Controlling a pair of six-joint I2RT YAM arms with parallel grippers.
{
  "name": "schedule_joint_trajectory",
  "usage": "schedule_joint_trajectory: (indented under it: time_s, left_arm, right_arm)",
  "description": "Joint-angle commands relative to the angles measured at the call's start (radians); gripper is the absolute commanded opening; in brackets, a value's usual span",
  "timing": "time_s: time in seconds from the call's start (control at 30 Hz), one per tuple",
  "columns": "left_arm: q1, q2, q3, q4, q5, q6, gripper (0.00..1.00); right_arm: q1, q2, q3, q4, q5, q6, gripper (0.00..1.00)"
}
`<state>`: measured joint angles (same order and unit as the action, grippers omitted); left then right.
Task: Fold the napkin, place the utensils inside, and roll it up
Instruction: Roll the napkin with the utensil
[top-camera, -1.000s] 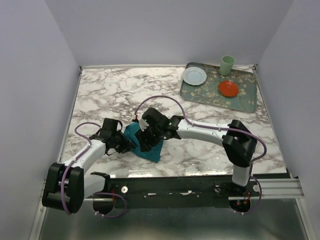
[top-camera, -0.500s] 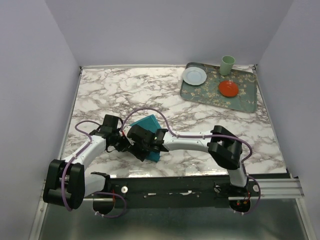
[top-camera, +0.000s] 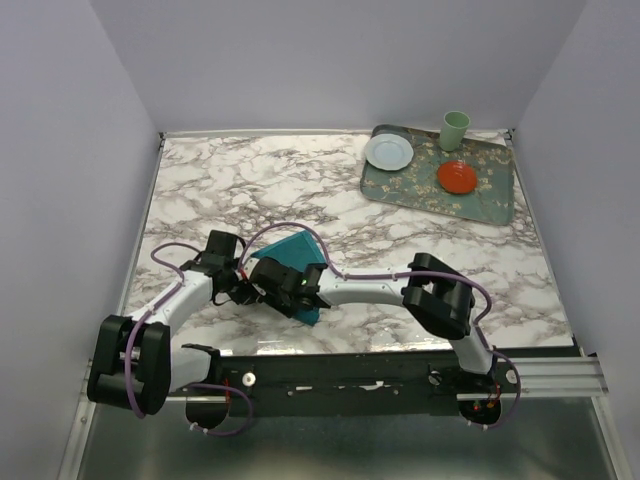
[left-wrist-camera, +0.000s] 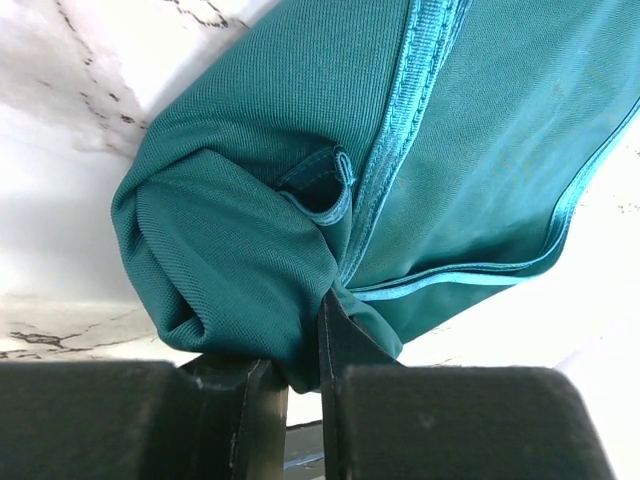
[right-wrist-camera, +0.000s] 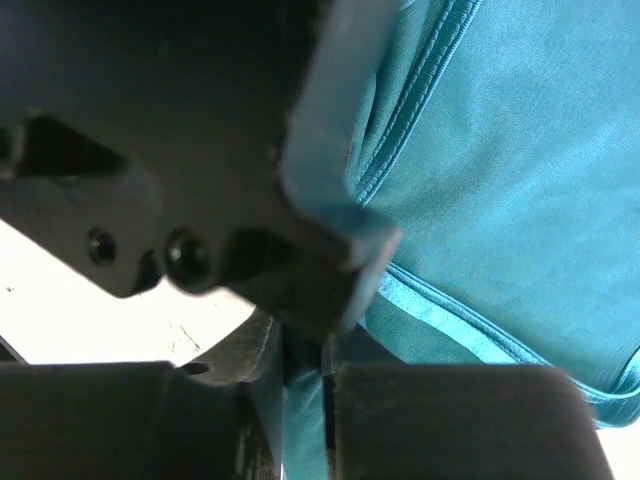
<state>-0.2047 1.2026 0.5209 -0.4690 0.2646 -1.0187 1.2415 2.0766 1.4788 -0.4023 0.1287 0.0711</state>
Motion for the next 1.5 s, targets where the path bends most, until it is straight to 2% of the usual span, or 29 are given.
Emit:
schedule_joint_trajectory:
  time_s: [0.0, 0.1, 0.2, 0.3, 0.4, 0.53, 0.57, 0.6, 0.77, 0.9, 1.03, 1.1, 1.17, 1.3, 1.37, 1.47]
  left_arm:
    - [0.002, -0.001, -0.041, 0.035, 0.016, 0.031, 0.27]
    - [0.01, -0.061, -0.05, 0.027, -0.014, 0.06, 0.56]
    - [0.033, -0.142, -0.064, 0.024, -0.027, 0.075, 0.66]
    - [0.065, -0.185, -0.061, -0.009, -0.031, 0.106, 0.71]
    - [0.079, -0.205, -0.058, -0.033, -0.022, 0.126, 0.73]
    - [0.09, -0.224, -0.052, -0.031, -0.021, 0.134, 0.74]
    - [0.09, -0.224, -0.052, -0.023, -0.016, 0.132, 0.82]
    - [0.091, -0.218, -0.047, -0.019, 0.002, 0.135, 0.99]
    - [0.096, -0.209, 0.011, -0.026, -0.004, 0.167, 0.98]
    - [0.096, -0.219, -0.027, -0.001, 0.027, 0.152, 0.85]
    - [0.094, -0.175, -0.084, 0.111, 0.053, 0.12, 0.78]
    - [0.094, -0.12, -0.078, 0.118, 0.051, 0.137, 0.75]
    - [0.09, -0.101, -0.07, 0.11, 0.047, 0.141, 0.74]
    - [0.085, -0.098, -0.065, 0.086, -0.019, 0.137, 0.8]
    - [0.083, -0.086, -0.07, 0.095, -0.033, 0.131, 0.8]
    - [0.079, -0.048, -0.087, 0.125, -0.027, 0.127, 0.75]
  right_arm:
    - [-0.01, 0.05, 0.032, -0.001, -0.101, -0.028, 0.12]
    - [-0.049, 0.059, 0.04, -0.016, -0.237, -0.014, 0.07]
    - [-0.1, 0.06, 0.032, -0.017, -0.354, -0.004, 0.06]
    - [-0.161, 0.079, 0.043, -0.017, -0.508, 0.002, 0.05]
    - [-0.226, 0.112, 0.078, -0.023, -0.677, 0.01, 0.05]
    - [-0.298, 0.168, 0.112, -0.041, -0.825, 0.024, 0.05]
    - [-0.325, 0.195, 0.117, -0.043, -0.853, 0.03, 0.05]
    - [-0.338, 0.207, 0.124, -0.046, -0.912, 0.033, 0.05]
    - [-0.373, 0.238, 0.126, -0.05, -0.971, 0.042, 0.05]
    - [-0.376, 0.269, 0.155, -0.05, -1.027, 0.059, 0.06]
    - [-0.375, 0.299, 0.176, -0.049, -1.097, 0.073, 0.07]
    - [-0.379, 0.307, 0.182, -0.049, -1.121, 0.081, 0.07]
    - [-0.384, 0.318, 0.189, -0.047, -1.146, 0.091, 0.07]
    - [-0.404, 0.35, 0.224, -0.047, -1.231, 0.121, 0.07]
    - [-0.41, 0.37, 0.239, -0.046, -1.261, 0.144, 0.07]
    - [-0.409, 0.388, 0.267, -0.049, -1.285, 0.167, 0.07]
